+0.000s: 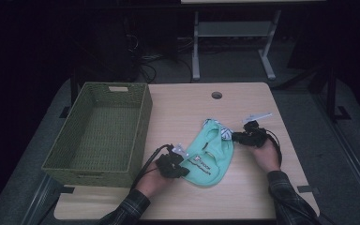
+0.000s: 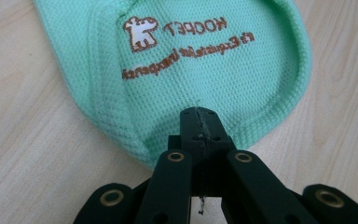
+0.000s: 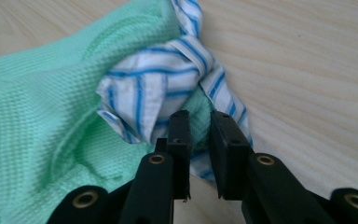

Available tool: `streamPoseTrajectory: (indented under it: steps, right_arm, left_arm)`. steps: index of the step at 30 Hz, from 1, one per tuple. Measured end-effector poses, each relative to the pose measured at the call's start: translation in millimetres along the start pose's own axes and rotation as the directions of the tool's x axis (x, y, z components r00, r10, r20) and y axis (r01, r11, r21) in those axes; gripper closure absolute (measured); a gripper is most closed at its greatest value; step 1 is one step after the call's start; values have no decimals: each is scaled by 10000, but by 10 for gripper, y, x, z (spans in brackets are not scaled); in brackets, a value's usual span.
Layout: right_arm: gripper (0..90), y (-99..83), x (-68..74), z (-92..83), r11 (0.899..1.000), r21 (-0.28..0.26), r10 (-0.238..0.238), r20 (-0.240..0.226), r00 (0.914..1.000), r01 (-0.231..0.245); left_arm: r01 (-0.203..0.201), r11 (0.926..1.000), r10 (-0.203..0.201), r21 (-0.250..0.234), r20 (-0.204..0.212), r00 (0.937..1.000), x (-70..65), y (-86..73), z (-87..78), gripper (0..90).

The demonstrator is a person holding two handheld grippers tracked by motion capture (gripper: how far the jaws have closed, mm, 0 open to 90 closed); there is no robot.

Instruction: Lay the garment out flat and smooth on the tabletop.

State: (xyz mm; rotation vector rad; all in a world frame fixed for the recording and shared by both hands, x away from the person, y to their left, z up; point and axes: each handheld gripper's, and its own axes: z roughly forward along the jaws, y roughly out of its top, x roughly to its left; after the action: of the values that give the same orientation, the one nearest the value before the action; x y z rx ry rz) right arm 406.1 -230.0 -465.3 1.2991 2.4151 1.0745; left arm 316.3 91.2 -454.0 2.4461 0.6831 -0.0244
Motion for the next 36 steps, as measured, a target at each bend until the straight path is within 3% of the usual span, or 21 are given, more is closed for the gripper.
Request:
streamPoseTrajectory:
  steps: [4, 8, 16, 17, 21, 26, 31, 36]
  right_arm:
    - [755, -7, -16, 35, 9999, -25, 162, -50, 9999, -162]
    - [848, -6, -9, 67, 9999, 76, 82, -62, 9999, -82]
    - [890, 12, -29, -46, 9996, 9, -268, 92, 9996, 268]
    - [893, 14, -58, -88, 9994, 36, -335, 261, 9991, 335]
    - [894, -19, -133, -122, 9997, 49, -250, 417, 9988, 249]
    - [890, -131, -207, -98, 10000, -88, 47, 357, 9994, -43]
    - [826, -162, -145, -175, 9987, -509, 56, 183, 9998, -47]
    - [777, -175, -105, -285, 9977, -675, -16, 231, 9997, 31]
  left_arm:
    - [-58, 10000, 58, 55, 18, 10000, 7, 1, -4, 898]
    - [-24, 10000, 24, 3, -15, 10000, -3, 2, 1, 898]
    - [-3, 10000, 3, -3, -87, 10000, -19, 3, 2, 898]
    - [-160, 9998, 161, 115, -134, 9998, -16, 5, -5, 898]
    - [-149, 9998, 150, 118, -134, 9998, -16, 5, -5, 898]
    - [-6, 10000, 7, 54, -161, 9999, -26, 8, 1, 897]
    - [51, 10000, -51, 29, 6, 10000, -23, 17, 1, 842]
    - [-150, 9998, 150, -125, 27, 9999, -31, 69, -68, 778]
